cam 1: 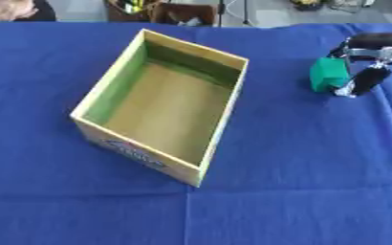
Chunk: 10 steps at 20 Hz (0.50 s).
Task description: Pick up objects on the table and place them in the box.
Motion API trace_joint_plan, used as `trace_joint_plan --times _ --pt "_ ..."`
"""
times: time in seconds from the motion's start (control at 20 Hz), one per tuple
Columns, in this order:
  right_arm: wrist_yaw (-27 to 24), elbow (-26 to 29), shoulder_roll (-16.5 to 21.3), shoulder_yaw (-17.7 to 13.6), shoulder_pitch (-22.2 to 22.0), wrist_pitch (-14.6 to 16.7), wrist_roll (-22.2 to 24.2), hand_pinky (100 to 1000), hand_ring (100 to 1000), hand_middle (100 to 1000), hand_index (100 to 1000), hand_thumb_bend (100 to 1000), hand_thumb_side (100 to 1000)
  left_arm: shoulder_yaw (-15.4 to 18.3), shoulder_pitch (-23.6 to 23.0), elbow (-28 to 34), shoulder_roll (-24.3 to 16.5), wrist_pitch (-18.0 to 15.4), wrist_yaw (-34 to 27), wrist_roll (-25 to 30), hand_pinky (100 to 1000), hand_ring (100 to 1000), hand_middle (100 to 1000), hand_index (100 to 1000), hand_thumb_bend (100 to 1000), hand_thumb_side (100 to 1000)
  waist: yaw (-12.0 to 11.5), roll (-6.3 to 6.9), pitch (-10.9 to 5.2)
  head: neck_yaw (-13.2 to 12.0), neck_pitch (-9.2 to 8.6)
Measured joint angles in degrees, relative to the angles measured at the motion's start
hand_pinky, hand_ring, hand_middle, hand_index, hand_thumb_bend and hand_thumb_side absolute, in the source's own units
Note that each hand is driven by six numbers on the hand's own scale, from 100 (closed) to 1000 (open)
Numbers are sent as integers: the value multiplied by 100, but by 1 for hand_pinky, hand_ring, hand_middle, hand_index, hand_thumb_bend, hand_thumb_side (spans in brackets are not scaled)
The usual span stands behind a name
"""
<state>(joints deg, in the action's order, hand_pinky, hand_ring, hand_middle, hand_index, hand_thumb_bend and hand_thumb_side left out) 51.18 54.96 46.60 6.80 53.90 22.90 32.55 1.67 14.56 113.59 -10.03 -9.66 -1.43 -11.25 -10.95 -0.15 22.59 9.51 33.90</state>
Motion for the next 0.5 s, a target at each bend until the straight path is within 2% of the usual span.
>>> trace_joint_plan --times 0.1,0.5 --pt "-84 58 0 4 8 0 -102 686 749 342 432 100 481 0 -4 0 0 11 2 8 673 591 696 808 100 1000 10 -3 -2 -7 0" --pt "-619 611 9 -85 151 -86 -266 669 740 311 387 100 564 0 -39 0 1 35 25 1 674 592 696 807 100 1000 55 -28 -104 -44 31"
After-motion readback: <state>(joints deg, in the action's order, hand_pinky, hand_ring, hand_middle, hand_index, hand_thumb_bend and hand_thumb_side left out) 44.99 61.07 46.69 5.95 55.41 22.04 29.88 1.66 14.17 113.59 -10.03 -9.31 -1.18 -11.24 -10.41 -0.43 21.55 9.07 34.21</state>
